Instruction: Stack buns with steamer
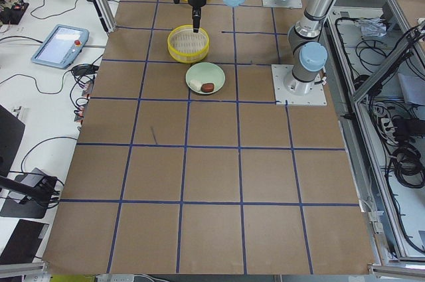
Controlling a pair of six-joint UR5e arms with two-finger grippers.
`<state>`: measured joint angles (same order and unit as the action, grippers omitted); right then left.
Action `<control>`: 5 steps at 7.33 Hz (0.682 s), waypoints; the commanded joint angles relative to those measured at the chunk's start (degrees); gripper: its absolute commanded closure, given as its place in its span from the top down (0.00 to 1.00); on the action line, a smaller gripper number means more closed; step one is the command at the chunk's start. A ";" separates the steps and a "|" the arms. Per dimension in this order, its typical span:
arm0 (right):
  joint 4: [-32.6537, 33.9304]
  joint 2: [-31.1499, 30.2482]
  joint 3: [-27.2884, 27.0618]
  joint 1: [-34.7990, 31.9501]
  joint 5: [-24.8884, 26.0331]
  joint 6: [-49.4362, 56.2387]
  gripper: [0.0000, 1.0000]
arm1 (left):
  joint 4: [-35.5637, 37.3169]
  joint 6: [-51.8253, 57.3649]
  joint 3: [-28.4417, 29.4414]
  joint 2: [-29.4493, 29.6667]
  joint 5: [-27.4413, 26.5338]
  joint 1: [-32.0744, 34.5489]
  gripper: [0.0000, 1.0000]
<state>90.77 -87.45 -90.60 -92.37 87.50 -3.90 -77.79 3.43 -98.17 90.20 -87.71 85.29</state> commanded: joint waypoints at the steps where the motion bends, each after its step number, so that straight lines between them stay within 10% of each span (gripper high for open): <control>1: 0.11 -0.01 0.07 0.00 0.03 0.12 1.00 | 0.00 0.00 0.00 -0.02 0.00 -0.04 1.00; 5: 0.11 0.08 -0.02 0.00 0.03 0.03 1.00 | 0.70 9.55 -5.42 -0.46 -0.53 -1.44 1.00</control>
<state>90.86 -87.39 -90.58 -92.37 87.54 -3.86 -77.67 8.71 -100.46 89.73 -88.20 84.58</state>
